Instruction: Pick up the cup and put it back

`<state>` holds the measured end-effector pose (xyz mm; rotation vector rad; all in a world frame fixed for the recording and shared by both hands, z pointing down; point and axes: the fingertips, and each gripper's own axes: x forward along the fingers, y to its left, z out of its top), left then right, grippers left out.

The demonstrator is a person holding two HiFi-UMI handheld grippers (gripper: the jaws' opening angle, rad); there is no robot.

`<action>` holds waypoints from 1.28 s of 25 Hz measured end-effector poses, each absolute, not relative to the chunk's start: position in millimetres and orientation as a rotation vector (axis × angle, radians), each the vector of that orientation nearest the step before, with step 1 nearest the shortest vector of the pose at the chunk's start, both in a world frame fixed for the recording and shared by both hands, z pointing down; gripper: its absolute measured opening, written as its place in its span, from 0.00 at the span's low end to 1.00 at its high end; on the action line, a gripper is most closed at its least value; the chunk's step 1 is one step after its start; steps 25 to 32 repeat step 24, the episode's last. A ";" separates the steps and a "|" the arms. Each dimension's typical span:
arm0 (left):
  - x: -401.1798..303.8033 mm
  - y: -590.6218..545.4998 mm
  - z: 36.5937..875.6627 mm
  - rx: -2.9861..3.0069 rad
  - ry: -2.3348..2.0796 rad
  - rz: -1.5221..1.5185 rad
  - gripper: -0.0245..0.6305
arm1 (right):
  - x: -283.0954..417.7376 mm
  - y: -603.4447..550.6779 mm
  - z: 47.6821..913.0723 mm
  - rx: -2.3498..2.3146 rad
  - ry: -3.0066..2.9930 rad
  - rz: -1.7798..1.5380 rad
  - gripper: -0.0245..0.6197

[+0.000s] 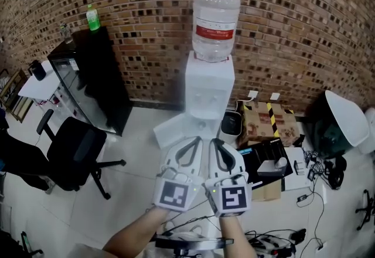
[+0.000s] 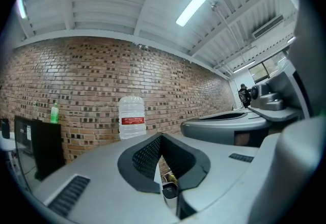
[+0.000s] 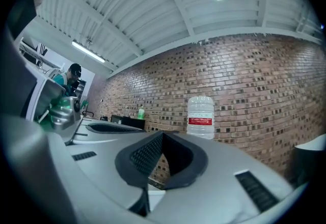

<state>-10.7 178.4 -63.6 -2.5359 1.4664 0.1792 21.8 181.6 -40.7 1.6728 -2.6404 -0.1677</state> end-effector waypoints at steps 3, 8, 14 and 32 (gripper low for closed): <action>-21.3 183.5 -66.0 -2.537 1.451 0.189 0.03 | 13.6 186.0 -41.0 1.681 -2.627 -0.173 0.04; -30.8 192.5 -66.5 -2.561 1.444 0.220 0.03 | 5.3 195.2 -37.8 1.683 -2.611 -0.154 0.04; -30.8 191.7 -68.4 -2.582 1.434 0.223 0.03 | 9.6 200.2 -38.8 1.688 -2.579 -0.160 0.04; -5.8 189.6 -76.9 -2.580 1.374 0.270 0.03 | 25.1 195.7 -55.5 1.733 -2.580 -0.198 0.04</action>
